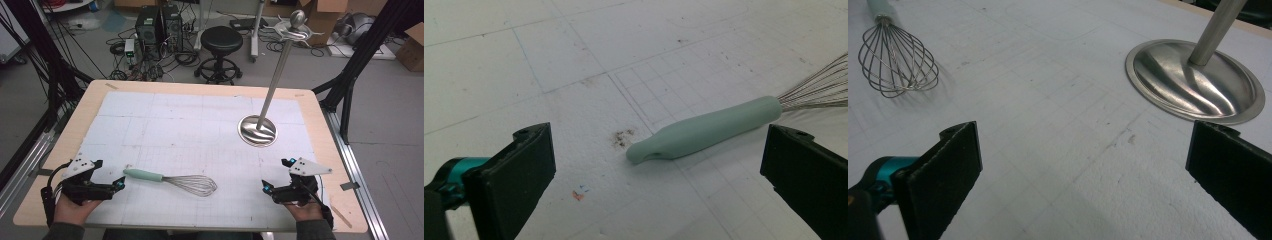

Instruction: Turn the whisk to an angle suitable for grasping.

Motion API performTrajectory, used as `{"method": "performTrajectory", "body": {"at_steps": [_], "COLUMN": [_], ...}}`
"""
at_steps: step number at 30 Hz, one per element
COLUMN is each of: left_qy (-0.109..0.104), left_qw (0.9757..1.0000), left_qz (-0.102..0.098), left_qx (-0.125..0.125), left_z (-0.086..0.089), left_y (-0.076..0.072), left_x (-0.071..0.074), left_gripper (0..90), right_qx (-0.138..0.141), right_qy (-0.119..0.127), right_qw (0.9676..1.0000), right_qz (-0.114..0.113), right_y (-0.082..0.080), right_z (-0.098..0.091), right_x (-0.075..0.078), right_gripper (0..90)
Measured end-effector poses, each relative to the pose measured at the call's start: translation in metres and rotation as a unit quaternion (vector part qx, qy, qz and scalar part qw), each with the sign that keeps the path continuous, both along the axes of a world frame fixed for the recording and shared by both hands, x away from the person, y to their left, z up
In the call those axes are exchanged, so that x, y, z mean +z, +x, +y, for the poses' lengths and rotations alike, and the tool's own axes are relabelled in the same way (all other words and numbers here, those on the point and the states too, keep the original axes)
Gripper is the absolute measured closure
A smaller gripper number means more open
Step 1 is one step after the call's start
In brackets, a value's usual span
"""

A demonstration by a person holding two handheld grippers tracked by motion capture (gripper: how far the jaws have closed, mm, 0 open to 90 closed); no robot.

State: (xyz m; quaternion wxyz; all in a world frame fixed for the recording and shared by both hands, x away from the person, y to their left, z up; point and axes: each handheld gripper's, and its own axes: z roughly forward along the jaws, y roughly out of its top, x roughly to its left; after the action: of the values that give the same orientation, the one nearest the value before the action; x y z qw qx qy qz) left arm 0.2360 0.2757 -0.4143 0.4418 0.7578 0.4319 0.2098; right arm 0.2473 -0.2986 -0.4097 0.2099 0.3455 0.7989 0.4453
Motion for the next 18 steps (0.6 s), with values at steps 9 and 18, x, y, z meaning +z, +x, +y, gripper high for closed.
{"method": "performTrajectory", "body": {"at_steps": [9, 18], "left_qy": [-0.002, -0.004], "left_qw": [1.0000, 0.9999], "left_qz": [0.000, -0.001], "left_qx": [-0.003, -0.012], "left_z": [-0.0023, -0.0074], "left_y": [0.0045, 0.0087], "left_x": [-0.0001, 0.0000], "left_gripper": [1.7, 1.7], "right_qx": [-0.001, -0.004], "right_qy": [0.001, 0.007], "right_qw": [1.0000, 1.0000], "right_qz": [-0.001, -0.002], "right_y": [-0.0010, -0.0051], "right_z": [-0.0030, -0.0068], "right_x": [-0.0008, 0.0011], "right_gripper": [0.0, 0.0]}}
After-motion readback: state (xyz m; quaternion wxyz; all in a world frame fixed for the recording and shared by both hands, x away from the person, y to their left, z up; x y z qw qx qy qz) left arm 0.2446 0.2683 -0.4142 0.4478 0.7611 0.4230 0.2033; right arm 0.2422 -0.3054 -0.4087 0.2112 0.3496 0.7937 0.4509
